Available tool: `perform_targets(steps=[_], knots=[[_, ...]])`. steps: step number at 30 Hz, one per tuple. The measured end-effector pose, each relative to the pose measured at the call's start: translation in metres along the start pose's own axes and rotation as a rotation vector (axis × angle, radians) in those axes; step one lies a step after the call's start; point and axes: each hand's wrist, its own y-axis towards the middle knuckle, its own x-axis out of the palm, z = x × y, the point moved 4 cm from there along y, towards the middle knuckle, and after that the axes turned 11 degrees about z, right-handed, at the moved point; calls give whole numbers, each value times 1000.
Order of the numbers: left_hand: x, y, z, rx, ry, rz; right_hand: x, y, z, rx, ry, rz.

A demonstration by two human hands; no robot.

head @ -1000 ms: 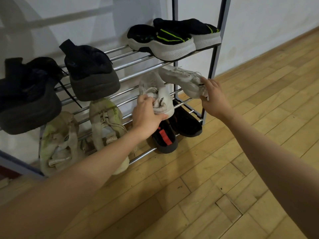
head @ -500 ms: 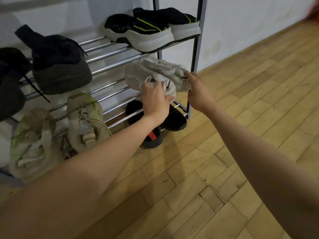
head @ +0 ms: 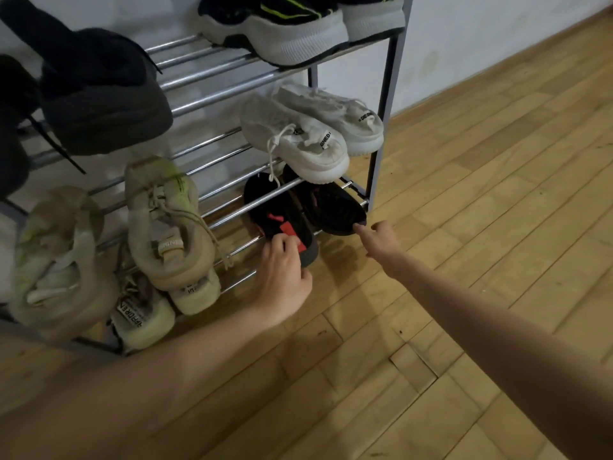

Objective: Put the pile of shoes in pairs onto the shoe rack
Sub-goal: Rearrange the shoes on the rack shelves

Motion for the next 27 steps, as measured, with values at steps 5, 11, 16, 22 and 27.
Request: perform_targets(steps=[5,11,16,22,27], knots=[[10,9,-20,-519,-176,-18,27,2,-2,207,408,-57],[29,12,-34,-1000,-589,-150,38,14,-4,342,775,-31],[35,5,-38,-990,-573,-199,27,18,11,344,931,-70],[33,6,-29,-987,-513,-167,-23,18,51,382,1067,-77],[23,17,-10,-970,-689,-225,-68,13,81,365,1064,44]])
